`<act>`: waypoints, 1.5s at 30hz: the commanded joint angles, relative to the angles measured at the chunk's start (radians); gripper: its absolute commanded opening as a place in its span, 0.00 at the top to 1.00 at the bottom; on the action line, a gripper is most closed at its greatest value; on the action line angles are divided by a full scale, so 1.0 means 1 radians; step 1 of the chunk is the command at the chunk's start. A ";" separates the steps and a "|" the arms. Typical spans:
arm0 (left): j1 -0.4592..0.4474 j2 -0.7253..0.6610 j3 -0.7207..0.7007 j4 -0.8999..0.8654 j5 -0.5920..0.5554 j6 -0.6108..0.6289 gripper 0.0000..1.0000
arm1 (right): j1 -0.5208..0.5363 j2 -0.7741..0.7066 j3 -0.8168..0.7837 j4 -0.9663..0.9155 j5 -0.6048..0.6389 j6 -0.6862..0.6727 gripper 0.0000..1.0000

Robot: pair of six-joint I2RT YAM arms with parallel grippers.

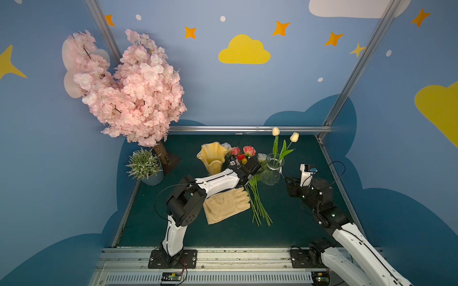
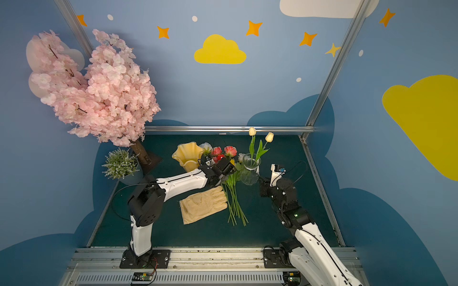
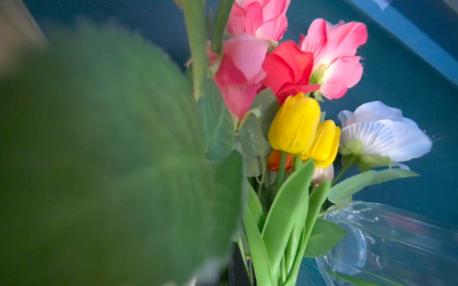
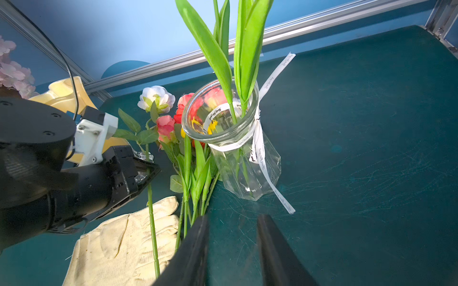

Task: Arrange the flowers in different vases according to their variety
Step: Pick up the flower at the center of the board, then insert the flower into the vase.

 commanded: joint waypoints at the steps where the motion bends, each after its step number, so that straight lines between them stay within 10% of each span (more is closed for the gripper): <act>1: -0.014 -0.058 0.047 -0.043 -0.082 0.098 0.98 | -0.005 -0.015 0.009 0.021 -0.009 0.008 0.62; 23: 0.023 -0.353 0.278 0.258 -0.050 0.959 0.98 | -0.005 -0.021 0.008 0.017 -0.010 0.007 0.63; 45: 0.292 -0.528 0.095 0.608 0.040 1.140 0.97 | -0.005 -0.010 0.007 0.029 -0.067 -0.005 0.63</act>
